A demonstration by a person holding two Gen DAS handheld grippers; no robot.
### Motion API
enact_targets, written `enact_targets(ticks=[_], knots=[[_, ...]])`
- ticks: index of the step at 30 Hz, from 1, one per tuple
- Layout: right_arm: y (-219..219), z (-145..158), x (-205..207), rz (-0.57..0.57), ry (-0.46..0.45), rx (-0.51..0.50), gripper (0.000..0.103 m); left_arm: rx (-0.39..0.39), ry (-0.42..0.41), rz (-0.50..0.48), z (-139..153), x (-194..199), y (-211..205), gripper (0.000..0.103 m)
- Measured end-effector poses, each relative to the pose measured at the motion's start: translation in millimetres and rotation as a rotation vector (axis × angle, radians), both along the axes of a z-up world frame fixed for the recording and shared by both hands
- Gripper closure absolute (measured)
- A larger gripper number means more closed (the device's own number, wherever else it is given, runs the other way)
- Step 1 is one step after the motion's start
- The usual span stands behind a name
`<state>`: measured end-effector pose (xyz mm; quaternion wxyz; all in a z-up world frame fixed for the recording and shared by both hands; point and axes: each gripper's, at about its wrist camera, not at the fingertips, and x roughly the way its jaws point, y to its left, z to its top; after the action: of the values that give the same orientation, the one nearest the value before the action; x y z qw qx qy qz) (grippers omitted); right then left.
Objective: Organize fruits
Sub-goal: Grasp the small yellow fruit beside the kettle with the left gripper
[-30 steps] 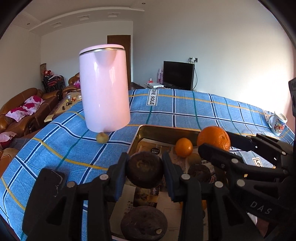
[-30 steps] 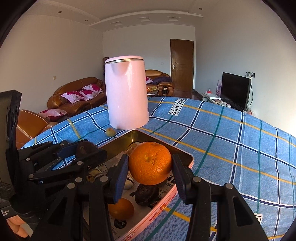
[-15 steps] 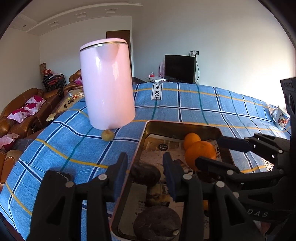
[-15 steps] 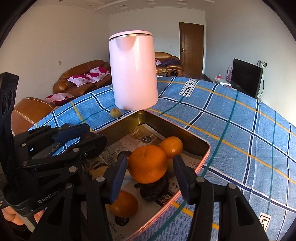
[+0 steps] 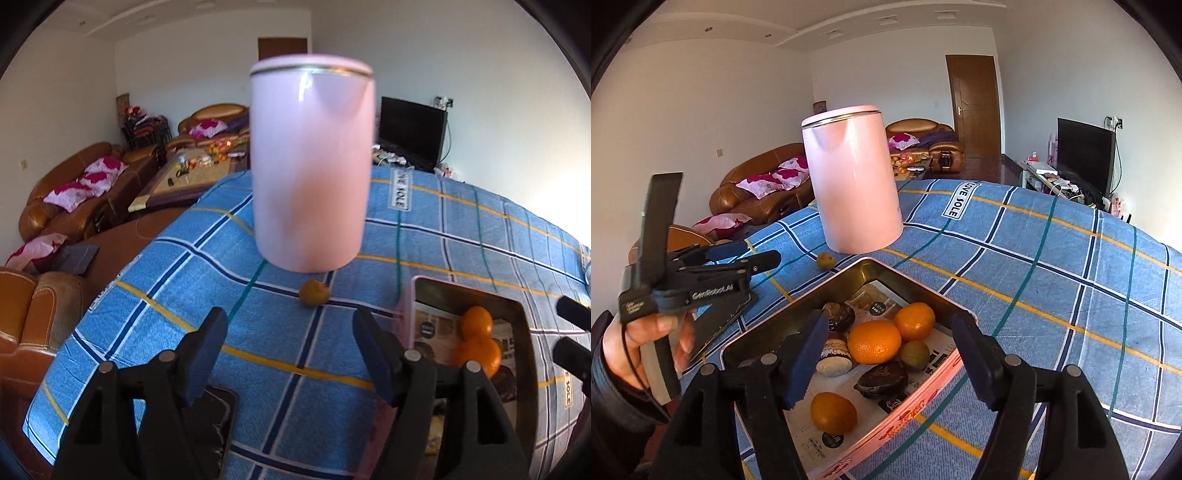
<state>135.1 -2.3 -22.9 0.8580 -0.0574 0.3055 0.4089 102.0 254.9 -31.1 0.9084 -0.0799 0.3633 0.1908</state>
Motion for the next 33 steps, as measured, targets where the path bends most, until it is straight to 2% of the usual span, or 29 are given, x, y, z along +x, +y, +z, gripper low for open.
enact_targets(ticks=[2,8,11,13,15,16,18,19,20,26,33], knots=[[-3,0,1,-0.009,-0.012,0.008,0.032,-0.048,0.053,0.032,-13,16,18,0.031],[-10,-10,3,-0.016,-0.035,0.020,0.032,-0.078,0.127,-0.002,-33,50,22,0.032],[-12,-14,8,-0.018,-0.009,0.023,0.032,-0.103,0.154,-0.009,-40,64,21,0.040],[-11,-14,7,-0.014,-0.014,0.022,0.032,-0.112,0.171,-0.029,-45,72,19,0.050],[-12,-12,4,-0.005,-0.023,0.025,0.032,-0.122,0.181,-0.036,-48,79,19,0.052],[-12,-11,3,0.000,-0.027,0.028,0.032,-0.131,0.189,-0.040,-51,82,19,0.061],[-12,-10,1,0.004,-0.032,0.032,0.032,-0.110,0.189,-0.038,-51,86,17,0.067],[-12,-10,1,0.003,-0.037,0.030,0.032,-0.110,0.185,-0.038,-51,86,18,0.075],[-12,-10,0,0.003,-0.042,0.026,0.032,-0.108,0.183,-0.039,-52,86,18,0.076],[-12,-13,0,-0.007,-0.043,0.025,0.032,-0.112,0.146,-0.066,-42,62,8,0.076],[-16,-15,-5,-0.029,-0.059,0.052,0.032,-0.074,0.010,-0.141,-2,10,-26,0.076]])
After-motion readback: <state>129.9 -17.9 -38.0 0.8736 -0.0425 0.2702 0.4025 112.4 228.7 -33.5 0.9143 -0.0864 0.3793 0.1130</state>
